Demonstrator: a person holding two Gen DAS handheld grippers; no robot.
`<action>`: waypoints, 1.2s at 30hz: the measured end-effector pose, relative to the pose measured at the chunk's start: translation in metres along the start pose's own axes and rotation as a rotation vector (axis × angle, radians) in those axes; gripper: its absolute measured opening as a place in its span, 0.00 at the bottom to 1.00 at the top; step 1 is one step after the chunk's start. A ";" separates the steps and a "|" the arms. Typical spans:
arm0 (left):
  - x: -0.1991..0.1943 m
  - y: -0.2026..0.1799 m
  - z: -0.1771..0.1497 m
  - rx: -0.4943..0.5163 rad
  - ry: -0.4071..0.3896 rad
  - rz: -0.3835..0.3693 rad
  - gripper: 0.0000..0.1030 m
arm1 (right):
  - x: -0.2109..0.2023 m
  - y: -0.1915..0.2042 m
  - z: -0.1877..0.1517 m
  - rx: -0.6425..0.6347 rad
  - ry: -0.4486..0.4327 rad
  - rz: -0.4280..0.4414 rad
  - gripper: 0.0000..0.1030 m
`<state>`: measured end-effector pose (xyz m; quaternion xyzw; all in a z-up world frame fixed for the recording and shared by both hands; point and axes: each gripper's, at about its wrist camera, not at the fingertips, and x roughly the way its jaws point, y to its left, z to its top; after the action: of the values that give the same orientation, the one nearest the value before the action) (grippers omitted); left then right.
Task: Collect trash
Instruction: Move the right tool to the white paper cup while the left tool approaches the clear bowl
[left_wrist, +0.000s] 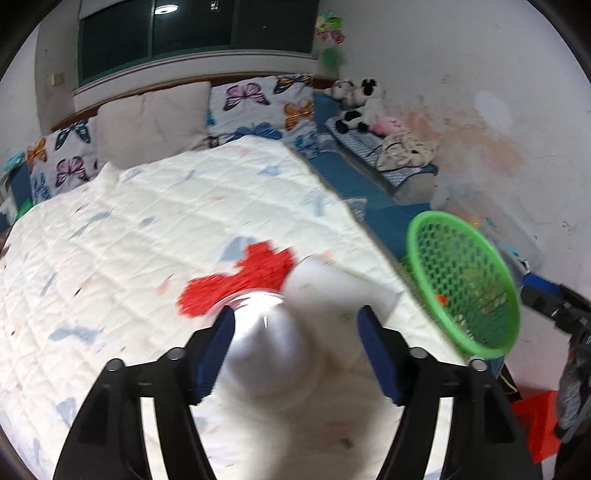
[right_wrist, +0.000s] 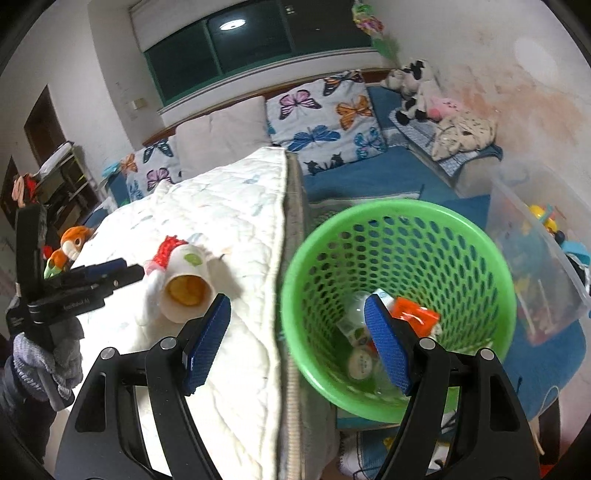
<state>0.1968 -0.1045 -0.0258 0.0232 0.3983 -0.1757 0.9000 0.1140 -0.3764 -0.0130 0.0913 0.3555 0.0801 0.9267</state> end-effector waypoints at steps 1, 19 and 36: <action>0.000 0.005 -0.003 0.003 0.003 0.001 0.73 | 0.001 0.002 0.001 -0.005 0.002 0.004 0.73; 0.030 0.018 -0.028 0.136 0.086 0.007 0.90 | 0.042 0.066 0.025 -0.146 0.087 0.117 0.73; 0.045 0.017 -0.028 0.169 0.098 -0.021 0.90 | 0.089 0.100 0.045 -0.250 0.194 0.136 0.73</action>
<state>0.2107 -0.0973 -0.0791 0.1036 0.4257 -0.2169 0.8724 0.2010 -0.2651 -0.0149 -0.0090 0.4237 0.1949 0.8845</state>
